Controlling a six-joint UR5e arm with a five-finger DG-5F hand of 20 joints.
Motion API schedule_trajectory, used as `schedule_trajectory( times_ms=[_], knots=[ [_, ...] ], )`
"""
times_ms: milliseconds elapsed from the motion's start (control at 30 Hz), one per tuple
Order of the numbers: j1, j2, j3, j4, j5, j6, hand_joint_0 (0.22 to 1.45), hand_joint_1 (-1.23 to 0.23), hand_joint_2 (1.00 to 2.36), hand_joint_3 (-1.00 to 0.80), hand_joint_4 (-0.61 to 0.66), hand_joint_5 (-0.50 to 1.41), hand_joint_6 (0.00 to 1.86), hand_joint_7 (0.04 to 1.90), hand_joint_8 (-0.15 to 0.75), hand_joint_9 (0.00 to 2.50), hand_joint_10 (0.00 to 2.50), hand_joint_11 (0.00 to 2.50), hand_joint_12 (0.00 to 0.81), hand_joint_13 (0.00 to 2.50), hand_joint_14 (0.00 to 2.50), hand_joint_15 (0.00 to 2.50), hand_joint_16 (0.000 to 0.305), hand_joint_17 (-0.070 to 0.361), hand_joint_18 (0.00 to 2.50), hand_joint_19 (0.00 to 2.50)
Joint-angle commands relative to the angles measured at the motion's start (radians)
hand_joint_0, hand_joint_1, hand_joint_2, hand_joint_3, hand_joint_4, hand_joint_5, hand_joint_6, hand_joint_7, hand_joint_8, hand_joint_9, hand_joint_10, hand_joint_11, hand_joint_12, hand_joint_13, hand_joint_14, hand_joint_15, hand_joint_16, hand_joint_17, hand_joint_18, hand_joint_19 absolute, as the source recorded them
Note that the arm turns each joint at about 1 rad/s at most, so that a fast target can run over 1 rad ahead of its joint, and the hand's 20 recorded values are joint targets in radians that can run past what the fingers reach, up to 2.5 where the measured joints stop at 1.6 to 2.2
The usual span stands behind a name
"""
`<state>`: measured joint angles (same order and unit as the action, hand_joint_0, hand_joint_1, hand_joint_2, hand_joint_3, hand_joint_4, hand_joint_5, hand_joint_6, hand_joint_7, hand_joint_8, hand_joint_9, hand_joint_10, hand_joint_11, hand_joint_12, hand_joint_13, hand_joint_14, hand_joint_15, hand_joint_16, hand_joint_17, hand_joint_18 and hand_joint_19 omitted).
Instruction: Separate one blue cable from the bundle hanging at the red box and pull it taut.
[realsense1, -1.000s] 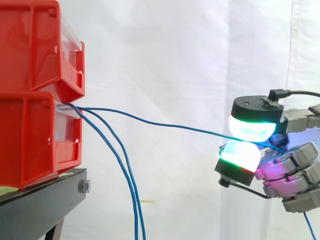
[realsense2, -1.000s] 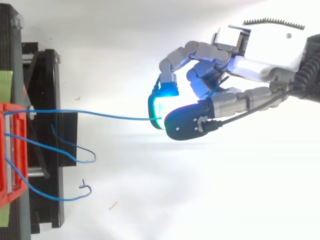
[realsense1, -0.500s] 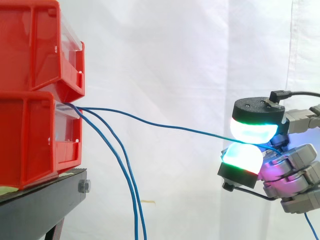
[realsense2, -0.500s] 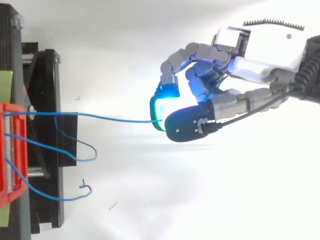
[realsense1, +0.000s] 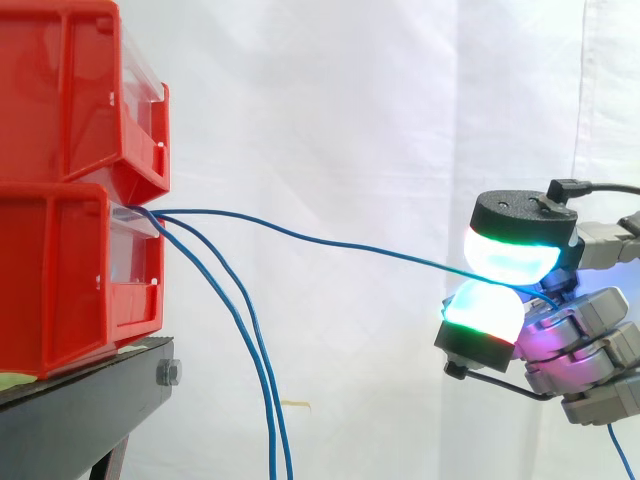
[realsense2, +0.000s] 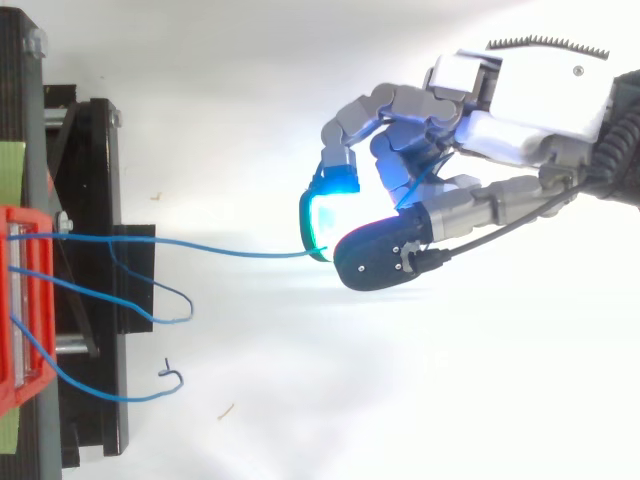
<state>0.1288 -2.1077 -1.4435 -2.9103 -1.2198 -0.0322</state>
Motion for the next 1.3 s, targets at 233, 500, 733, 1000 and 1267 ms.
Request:
schedule_trajectory(
  times_ms=[233,500,733,1000,1267],
  knots=[
    [0.000,0.000,0.000,0.000,-0.003,0.000,0.74,-0.82,1.02,0.04,0.03,-0.23,0.97,1.10,0.294,0.67,2.11,1.10,0.332,0.73,2.50,1.33,0.034,0.076,1.28,2.05],
    [0.003,0.000,0.000,0.000,0.003,0.018,0.78,-0.81,1.01,0.17,0.02,-0.23,0.98,1.06,0.299,0.69,2.15,1.07,0.332,0.72,2.50,1.31,0.033,0.075,1.19,1.86],
    [0.008,0.000,0.000,0.002,-0.004,0.014,0.80,-0.82,1.01,0.18,0.02,-0.23,0.98,1.04,0.295,0.68,2.15,1.07,0.337,0.72,2.50,1.32,0.034,0.077,1.17,1.82],
    [0.014,0.000,0.000,-0.024,-0.007,0.020,0.81,-0.82,1.00,0.21,0.02,-0.22,0.98,1.04,0.298,0.64,2.45,1.07,0.334,0.72,2.50,1.30,0.034,0.077,1.14,1.77],
    [0.014,0.002,0.000,-0.023,-0.004,0.012,0.81,-0.82,1.00,0.21,0.02,-0.22,0.98,1.05,0.297,0.61,2.50,1.08,0.339,0.71,2.50,1.31,0.034,0.076,1.15,1.74]
  ],
)
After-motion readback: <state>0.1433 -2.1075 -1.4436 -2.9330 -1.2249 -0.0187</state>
